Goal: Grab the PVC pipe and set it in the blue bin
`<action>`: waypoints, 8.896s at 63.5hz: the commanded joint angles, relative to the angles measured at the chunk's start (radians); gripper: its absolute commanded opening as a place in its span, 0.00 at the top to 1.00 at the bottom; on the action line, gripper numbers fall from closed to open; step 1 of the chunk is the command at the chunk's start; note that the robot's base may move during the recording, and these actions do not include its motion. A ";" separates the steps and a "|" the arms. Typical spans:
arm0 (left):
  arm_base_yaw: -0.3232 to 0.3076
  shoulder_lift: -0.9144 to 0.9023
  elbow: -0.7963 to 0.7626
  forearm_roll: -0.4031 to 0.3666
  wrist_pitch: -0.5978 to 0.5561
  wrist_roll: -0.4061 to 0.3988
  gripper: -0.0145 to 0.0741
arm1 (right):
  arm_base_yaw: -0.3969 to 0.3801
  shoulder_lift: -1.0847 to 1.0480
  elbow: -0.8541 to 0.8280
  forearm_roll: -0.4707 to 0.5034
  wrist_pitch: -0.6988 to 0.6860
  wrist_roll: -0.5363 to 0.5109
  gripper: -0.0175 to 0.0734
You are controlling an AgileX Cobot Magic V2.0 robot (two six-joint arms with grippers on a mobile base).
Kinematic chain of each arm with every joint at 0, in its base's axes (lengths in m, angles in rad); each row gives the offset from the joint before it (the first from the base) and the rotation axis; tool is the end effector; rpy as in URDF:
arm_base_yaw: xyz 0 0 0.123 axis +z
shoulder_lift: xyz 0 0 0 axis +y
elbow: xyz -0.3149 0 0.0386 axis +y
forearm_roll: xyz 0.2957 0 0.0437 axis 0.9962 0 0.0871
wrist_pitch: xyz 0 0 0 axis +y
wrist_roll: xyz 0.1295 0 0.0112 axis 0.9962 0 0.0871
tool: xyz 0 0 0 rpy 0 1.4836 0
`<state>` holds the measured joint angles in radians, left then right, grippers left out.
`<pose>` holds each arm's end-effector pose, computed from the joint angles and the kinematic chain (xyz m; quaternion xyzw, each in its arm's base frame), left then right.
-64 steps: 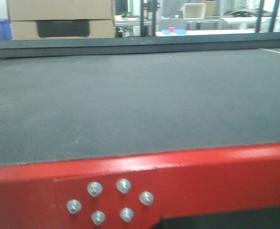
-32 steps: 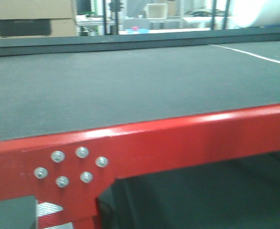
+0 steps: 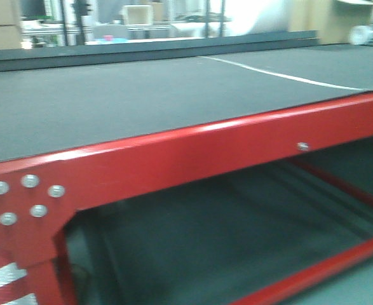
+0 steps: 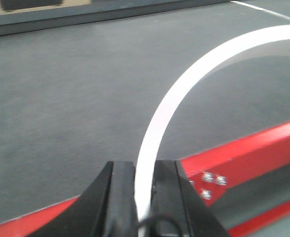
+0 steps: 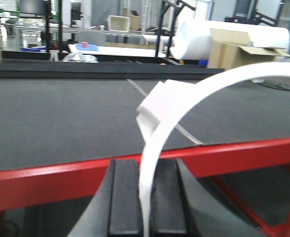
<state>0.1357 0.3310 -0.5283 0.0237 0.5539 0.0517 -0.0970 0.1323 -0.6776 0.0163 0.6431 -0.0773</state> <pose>0.1201 0.0180 0.3280 -0.0292 0.7951 0.0677 0.6020 0.0529 -0.0039 0.3920 0.0082 0.7108 -0.0532 0.7014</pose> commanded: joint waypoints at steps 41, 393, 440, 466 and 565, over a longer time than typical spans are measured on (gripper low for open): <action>-0.002 -0.007 -0.003 -0.008 -0.022 0.000 0.96 | 0.002 -0.005 0.001 -0.003 -0.024 0.001 0.98; -0.002 -0.007 -0.003 -0.008 -0.022 0.000 0.96 | 0.002 -0.005 0.001 -0.003 -0.024 0.001 0.98; -0.002 -0.007 -0.003 -0.008 -0.022 0.000 0.96 | 0.002 -0.005 0.001 -0.003 -0.024 0.001 0.98; -0.002 -0.007 -0.003 -0.008 -0.022 0.000 0.96 | 0.002 -0.005 0.001 -0.003 -0.024 0.001 0.98; -0.002 -0.007 -0.003 -0.046 -0.098 0.000 0.96 | 0.002 -0.005 0.001 -0.003 -0.125 0.001 0.98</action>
<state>0.1357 0.3263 -0.5283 0.0074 0.5056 0.0517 -0.0970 0.1323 -0.6776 0.0163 0.5539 -0.0773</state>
